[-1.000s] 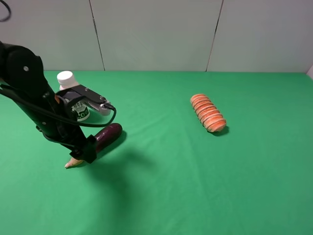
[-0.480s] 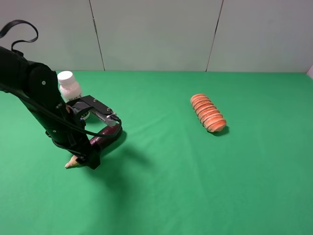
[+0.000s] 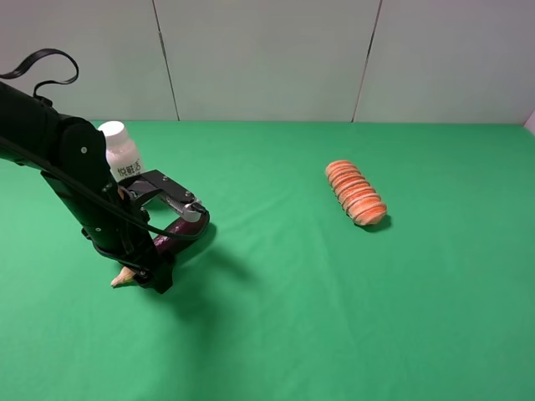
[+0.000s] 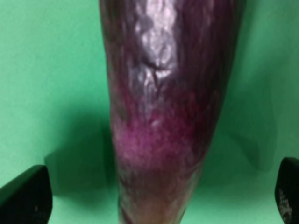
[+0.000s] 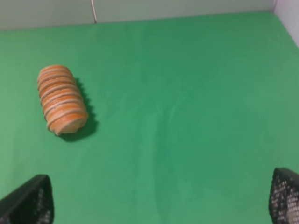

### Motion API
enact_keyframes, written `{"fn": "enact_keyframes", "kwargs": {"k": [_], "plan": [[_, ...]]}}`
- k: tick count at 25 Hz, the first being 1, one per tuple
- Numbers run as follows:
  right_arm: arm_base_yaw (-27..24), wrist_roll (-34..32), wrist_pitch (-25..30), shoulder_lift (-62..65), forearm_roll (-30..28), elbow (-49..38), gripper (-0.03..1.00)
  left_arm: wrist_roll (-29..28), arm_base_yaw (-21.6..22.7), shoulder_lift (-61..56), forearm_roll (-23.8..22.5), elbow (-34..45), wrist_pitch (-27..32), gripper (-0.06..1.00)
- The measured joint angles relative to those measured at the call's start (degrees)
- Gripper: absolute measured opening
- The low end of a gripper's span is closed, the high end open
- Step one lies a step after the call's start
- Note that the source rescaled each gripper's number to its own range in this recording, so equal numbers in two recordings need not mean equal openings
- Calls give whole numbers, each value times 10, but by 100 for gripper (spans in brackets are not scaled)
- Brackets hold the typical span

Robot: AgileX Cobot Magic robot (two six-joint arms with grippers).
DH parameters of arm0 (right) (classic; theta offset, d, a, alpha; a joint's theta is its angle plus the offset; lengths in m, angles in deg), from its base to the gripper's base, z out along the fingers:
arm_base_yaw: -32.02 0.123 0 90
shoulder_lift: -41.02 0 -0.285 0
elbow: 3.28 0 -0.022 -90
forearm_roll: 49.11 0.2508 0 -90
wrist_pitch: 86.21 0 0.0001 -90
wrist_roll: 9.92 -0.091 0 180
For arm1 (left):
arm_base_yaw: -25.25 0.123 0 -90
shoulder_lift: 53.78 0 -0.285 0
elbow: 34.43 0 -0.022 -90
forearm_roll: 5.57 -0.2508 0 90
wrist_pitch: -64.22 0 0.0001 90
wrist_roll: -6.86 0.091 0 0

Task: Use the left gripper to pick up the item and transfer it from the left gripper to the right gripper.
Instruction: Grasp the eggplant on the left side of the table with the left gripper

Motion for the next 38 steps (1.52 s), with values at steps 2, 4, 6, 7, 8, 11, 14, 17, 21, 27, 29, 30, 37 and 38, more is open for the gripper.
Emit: {"fn": "enact_keyframes", "kwargs": {"k": [2, 4, 6, 7, 8, 11, 14, 17, 21, 27, 29, 30, 37, 38], "plan": [[0, 0, 0, 0, 0, 0, 100, 0, 0, 0, 0, 0, -3, 92], [0, 0, 0, 0, 0, 0, 100, 0, 0, 0, 0, 0, -3, 90], [0, 0, 0, 0, 0, 0, 100, 0, 0, 0, 0, 0, -3, 86], [0, 0, 0, 0, 0, 0, 100, 0, 0, 0, 0, 0, -3, 84], [0, 0, 0, 0, 0, 0, 100, 0, 0, 0, 0, 0, -3, 81], [0, 0, 0, 0, 0, 0, 100, 0, 0, 0, 0, 0, -2, 70], [0, 0, 0, 0, 0, 0, 100, 2, 0, 0, 0, 0, 3, 55], [0, 0, 0, 0, 0, 0, 100, 2, 0, 0, 0, 0, 4, 36], [0, 0, 0, 0, 0, 0, 100, 2, 0, 0, 0, 0, 4, 13], [0, 0, 0, 0, 0, 0, 100, 3, 0, 0, 0, 0, 4, 0], [0, 0, 0, 0, 0, 0, 100, 3, 0, 0, 0, 0, 4, 0], [0, 0, 0, 0, 0, 0, 100, 3, 0, 0, 0, 0, 4, 0], [0, 0, 0, 0, 0, 0, 100, 3, 0, 0, -8, 0, 4, 0], [0, 0, 0, 0, 0, 0, 100, 3, 0, 0, -18, 0, 4, 0]]}}
